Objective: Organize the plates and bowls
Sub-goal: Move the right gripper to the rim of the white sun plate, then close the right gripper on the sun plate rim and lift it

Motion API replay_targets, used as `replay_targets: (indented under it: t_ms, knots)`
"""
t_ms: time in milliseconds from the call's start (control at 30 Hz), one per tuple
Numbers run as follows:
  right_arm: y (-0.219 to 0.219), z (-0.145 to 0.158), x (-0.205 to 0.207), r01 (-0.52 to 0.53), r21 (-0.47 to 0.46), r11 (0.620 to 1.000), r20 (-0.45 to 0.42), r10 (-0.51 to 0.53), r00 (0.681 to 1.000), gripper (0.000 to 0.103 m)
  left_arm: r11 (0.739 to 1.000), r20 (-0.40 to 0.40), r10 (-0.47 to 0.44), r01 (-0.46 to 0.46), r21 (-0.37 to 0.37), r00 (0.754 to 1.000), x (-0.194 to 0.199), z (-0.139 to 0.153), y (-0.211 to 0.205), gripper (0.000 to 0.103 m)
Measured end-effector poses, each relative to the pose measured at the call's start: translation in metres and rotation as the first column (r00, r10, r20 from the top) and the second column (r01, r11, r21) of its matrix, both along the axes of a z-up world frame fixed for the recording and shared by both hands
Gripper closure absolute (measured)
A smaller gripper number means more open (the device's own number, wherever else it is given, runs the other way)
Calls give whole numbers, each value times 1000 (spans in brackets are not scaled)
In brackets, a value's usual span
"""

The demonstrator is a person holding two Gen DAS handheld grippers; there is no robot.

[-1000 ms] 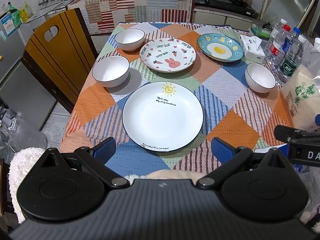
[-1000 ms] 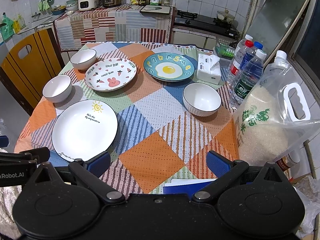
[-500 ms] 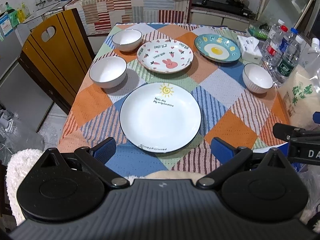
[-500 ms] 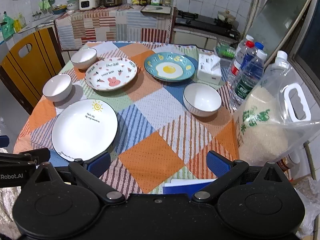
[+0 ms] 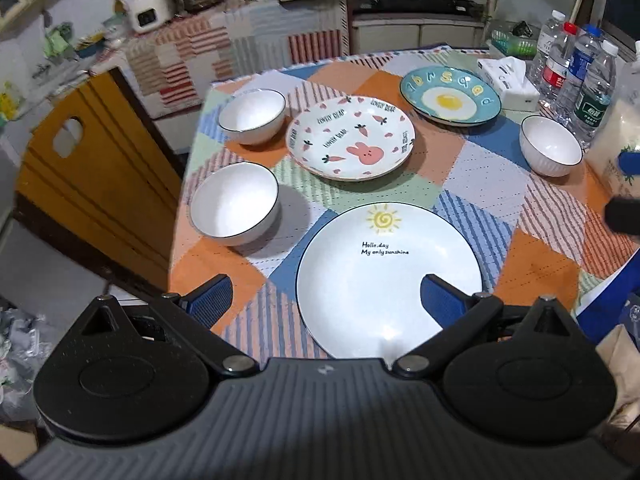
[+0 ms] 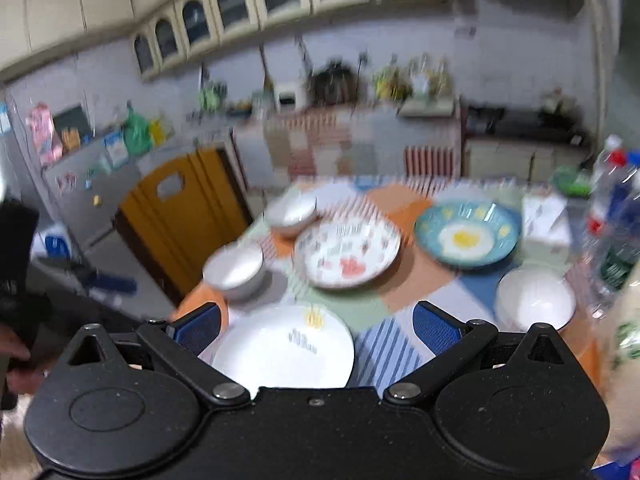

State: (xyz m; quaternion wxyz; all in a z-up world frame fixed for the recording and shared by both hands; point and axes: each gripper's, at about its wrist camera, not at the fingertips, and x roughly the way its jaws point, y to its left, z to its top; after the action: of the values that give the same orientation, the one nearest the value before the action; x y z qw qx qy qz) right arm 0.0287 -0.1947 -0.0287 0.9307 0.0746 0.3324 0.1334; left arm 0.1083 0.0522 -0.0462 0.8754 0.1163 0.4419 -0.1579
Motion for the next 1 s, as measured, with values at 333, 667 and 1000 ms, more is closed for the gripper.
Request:
replay_targets:
  t_ms: [333,667,1000]
  knots:
    - [17,-92,62,-111,79,991,-201,125,972,16,999,-149,-32,31,-8,988,59,-68,16,10]
    - [13,-155,71,-68,174,982,-322,122,939,47,999,-288,20,-29,-27,957,73,-107,29,34]
    - [3,-172,66,20,241,970,-400,81,913,85,1000,-327,26,-24,10,945,65,-140,14,57]
